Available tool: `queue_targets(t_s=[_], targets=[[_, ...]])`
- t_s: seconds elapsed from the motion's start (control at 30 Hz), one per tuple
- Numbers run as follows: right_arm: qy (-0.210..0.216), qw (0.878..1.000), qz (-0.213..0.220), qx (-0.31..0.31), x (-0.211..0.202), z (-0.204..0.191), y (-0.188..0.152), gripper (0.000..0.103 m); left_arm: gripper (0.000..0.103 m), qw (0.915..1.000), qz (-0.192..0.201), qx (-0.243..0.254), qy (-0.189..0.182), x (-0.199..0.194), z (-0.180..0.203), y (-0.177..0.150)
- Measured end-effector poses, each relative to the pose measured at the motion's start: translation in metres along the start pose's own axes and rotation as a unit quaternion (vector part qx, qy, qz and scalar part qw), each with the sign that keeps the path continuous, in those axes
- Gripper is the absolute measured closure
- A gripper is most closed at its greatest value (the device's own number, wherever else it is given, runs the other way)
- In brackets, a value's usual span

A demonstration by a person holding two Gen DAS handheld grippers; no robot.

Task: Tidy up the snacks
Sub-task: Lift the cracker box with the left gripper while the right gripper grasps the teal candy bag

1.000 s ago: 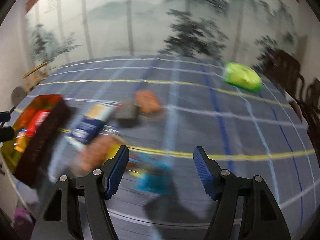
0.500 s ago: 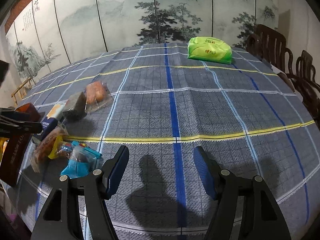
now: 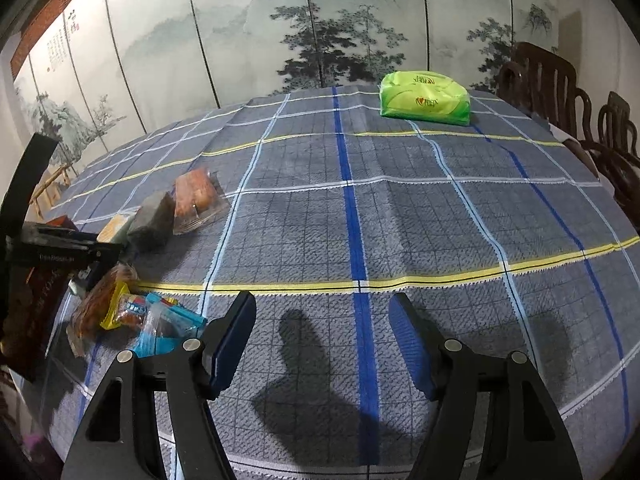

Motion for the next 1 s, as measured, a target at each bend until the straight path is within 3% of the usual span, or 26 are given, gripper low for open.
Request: queue_targets(t_s=[0.23,0.4,0.5,0.77,0.93,1.0], targets=[[0.044,0.999,-0.004,0.017,0.001,0.008,0.000,0.032,0.057,0.9974,0.054,-0.030,-0.037,-0.070,0.005,-0.038],[0.143,0.988,-0.003,-0.062,-0.012,-0.019,-0.006,0.032,0.057,0.9945,0.074,-0.043,-0.060,-0.106,0.003,-0.059],[0.168,0.977,-0.003,-0.131,-0.022,-0.040,-0.013,0.032,0.056,0.9934,0.076,-0.049,-0.071,-0.117,0.003,-0.071],[0.187,0.956,-0.017,-0.224,-0.019,-0.075,-0.014,0.032,0.056,0.9911,0.068,-0.068,-0.092,-0.129,-0.001,-0.095],[0.186,0.953,-0.035,-0.236,-0.002,-0.085,-0.010,0.033,0.056,0.9911,0.067,-0.071,-0.091,-0.131,-0.004,-0.099],[0.191,0.953,-0.049,-0.231,0.006,-0.084,-0.007,0.037,0.056,0.9912,0.067,-0.071,-0.088,-0.131,-0.005,-0.101]])
Point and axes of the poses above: each gripper's, at about its wrist camera, not at the fingertips, and x roughly the way its jaws point, z to its right, y to its top, the point moved 3 cm from there along x, roughly the way its jaws point, and after that the axes turned 4 degrees about -z, right-handed, at the moved point
